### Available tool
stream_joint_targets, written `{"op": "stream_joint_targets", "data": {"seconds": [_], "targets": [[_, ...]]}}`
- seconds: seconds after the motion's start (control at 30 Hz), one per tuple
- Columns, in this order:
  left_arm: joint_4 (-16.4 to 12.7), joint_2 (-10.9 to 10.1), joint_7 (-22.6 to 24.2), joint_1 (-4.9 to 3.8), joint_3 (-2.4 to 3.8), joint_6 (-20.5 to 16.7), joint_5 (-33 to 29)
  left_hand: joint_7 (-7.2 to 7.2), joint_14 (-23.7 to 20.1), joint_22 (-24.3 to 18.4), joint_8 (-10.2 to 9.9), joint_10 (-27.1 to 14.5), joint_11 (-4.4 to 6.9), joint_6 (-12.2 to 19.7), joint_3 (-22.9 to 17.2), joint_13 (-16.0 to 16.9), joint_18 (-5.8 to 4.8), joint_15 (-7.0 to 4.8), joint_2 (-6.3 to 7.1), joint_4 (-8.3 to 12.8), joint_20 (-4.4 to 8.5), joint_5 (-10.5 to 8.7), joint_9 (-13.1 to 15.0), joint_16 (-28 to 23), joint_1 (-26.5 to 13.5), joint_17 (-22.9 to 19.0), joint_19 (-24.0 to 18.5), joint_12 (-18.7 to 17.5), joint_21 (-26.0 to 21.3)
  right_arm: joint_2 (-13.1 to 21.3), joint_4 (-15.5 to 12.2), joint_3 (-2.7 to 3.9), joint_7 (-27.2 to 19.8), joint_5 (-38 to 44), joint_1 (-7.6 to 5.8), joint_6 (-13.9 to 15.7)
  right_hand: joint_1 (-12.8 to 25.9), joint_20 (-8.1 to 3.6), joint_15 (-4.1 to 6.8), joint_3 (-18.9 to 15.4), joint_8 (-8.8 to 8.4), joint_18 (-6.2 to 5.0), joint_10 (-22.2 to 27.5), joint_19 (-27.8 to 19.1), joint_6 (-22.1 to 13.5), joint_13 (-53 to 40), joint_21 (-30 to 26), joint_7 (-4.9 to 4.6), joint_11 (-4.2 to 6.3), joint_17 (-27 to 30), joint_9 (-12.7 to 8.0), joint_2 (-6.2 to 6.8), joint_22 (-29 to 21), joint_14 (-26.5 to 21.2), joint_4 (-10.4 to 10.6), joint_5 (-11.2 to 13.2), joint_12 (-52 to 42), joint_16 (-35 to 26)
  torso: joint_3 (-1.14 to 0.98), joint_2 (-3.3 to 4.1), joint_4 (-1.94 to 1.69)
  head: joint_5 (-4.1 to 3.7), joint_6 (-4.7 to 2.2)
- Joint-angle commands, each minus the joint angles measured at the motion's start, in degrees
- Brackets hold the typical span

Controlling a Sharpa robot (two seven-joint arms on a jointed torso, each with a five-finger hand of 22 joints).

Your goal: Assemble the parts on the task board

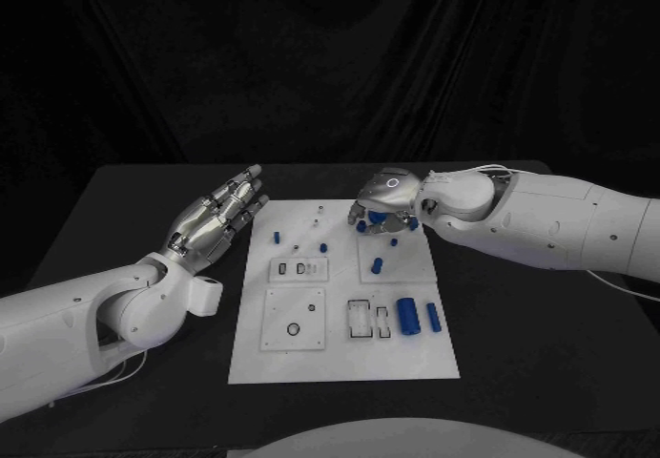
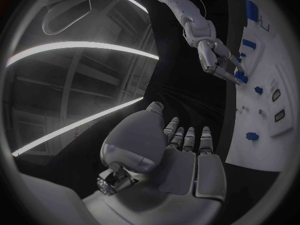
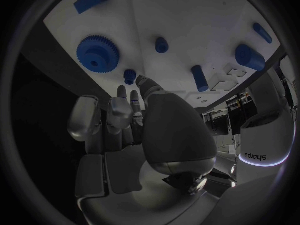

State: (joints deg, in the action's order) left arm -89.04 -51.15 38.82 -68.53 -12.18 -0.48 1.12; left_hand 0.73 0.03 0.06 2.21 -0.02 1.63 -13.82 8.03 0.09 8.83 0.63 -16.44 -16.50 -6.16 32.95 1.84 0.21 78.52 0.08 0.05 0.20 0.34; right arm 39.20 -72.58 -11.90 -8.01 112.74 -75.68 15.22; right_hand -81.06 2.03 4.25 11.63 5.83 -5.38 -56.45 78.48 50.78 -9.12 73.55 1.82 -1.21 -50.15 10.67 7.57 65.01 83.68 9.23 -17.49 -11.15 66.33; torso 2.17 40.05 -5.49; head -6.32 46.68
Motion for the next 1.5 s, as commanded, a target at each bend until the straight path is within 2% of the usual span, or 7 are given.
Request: {"op": "stream_joint_targets", "data": {"seconds": [0.03, 0.37, 0.5, 0.93, 1.2, 1.5], "targets": [[0.03, 0.29, 11.11, -0.15, 0.05, 1.43, 0.14, 0.47, -0.03, -0.06, 0.36, 0.02, -0.45, -0.13, -0.28, -0.09, 0.82, 0.36, 0.06, 0.18, -0.44, 0.28, 0.08, -0.21, 0.52, -0.08, -0.05, -0.20, -0.34, -0.39, 0.59, 0.03, -0.19, 0.08, 0.48, 2.29, -0.72, -0.12, 0.14, 0.33, 0.23, -0.38, 0.45, -0.42, 0.40, -0.13, -0.34, 0.01, -0.05, 0.00, 0.14, -0.08, -0.04, -0.41, -0.16, -0.29, -0.30, -0.16, 0.01, -0.01, 0.01, -0.07, 0.08], [0.16, 0.36, 10.65, -0.15, 0.05, 2.02, 0.14, 0.72, -0.03, -0.06, 0.35, 0.02, -0.72, -0.06, -0.77, -0.09, 0.75, 1.01, 0.13, 0.51, -0.98, 0.94, 0.07, -0.21, 1.31, -0.08, -0.05, -0.20, -0.34, -1.18, 1.89, 0.03, -0.22, 0.08, 1.11, 3.27, -0.89, -0.09, 0.10, 0.87, 0.46, -0.52, 1.15, -0.78, 0.71, -0.52, -0.87, 0.26, -0.09, 0.76, 0.63, -0.09, -0.61, -0.68, -0.41, -1.01, -0.73, -0.61, 0.05, -0.17, 0.04, 0.03, 0.24], [0.04, 0.29, 10.37, -0.15, 0.05, 2.25, 0.14, 1.30, -0.03, -0.06, 0.67, 0.02, -1.32, -1.17, -1.29, -0.09, 0.73, 1.40, 0.23, 0.85, -1.40, 1.42, 0.24, -0.21, 1.98, -0.08, -0.05, -0.20, -0.34, -1.48, 2.49, 0.03, -0.47, 0.08, 1.19, 3.83, -1.17, -0.05, 0.07, 1.59, 0.97, -0.51, 1.43, -0.82, 1.42, -0.98, -0.93, 0.06, -0.09, 0.55, 1.34, -0.31, -0.46, -0.76, -0.75, -1.99, -1.39, -0.43, 0.09, -0.29, 0.13, 0.09, 0.39], [0.22, 0.45, 9.76, -0.15, 0.05, 2.75, 0.14, 1.73, -0.03, -0.06, 0.76, 0.02, -1.79, -1.29, -1.82, -0.09, 0.78, 1.59, 0.39, 1.35, -1.69, 2.12, 0.25, -0.21, 2.60, -0.08, -0.05, -0.20, -0.34, -2.02, 3.92, 0.03, -0.64, 0.08, 1.43, 4.40, -1.01, -0.06, 0.08, 2.06, 1.43, -0.51, 1.89, -0.84, 1.77, -1.47, -1.00, 0.14, -0.11, 0.52, 2.33, -0.14, -0.33, -0.80, -1.05, -2.51, -2.07, -0.29, 0.09, -0.40, 0.06, 0.04, 0.70], [0.37, 0.57, 9.41, -0.15, 0.05, 3.04, 0.14, 1.96, -0.03, -0.06, 0.88, 0.02, -2.05, -1.61, -2.02, -0.09, 0.83, 1.64, 0.43, 1.51, -1.82, 2.31, 0.30, -0.21, 2.77, -0.08, -0.05, -0.20, -0.34, -2.30, 4.43, 0.03, -1.25, 0.08, 1.55, 3.96, -0.65, -0.07, 0.17, 2.58, 2.33, -0.43, 1.80, -0.71, 2.74, -2.13, -0.81, -0.47, 0.21, -0.32, 3.75, -0.28, 0.24, -0.75, -1.27, -2.47, -3.16, 0.37, 0.12, -0.40, 0.05, 0.02, 0.93], [0.63, 0.65, 8.96, -0.15, 0.05, 3.29, 0.14, 2.06, -0.03, -0.06, 0.92, 0.02, -2.16, -1.67, -2.13, -0.09, 0.86, 1.75, 0.47, 1.61, -1.94, 2.41, 0.30, -0.21, 2.86, -0.08, -0.05, -0.20, -0.34, -2.66, 5.01, 0.03, -1.28, 0.08, 1.75, 3.52, -0.79, -0.15, 0.27, 3.12, 2.71, -0.30, 1.49, -0.48, 3.06, -2.48, -0.43, -0.75, 0.39, -1.36, 4.56, -0.53, 0.94, -0.64, -1.61, -2.62, -3.83, 1.11, 0.13, -0.38, 0.16, 0.49, 1.27]]}}
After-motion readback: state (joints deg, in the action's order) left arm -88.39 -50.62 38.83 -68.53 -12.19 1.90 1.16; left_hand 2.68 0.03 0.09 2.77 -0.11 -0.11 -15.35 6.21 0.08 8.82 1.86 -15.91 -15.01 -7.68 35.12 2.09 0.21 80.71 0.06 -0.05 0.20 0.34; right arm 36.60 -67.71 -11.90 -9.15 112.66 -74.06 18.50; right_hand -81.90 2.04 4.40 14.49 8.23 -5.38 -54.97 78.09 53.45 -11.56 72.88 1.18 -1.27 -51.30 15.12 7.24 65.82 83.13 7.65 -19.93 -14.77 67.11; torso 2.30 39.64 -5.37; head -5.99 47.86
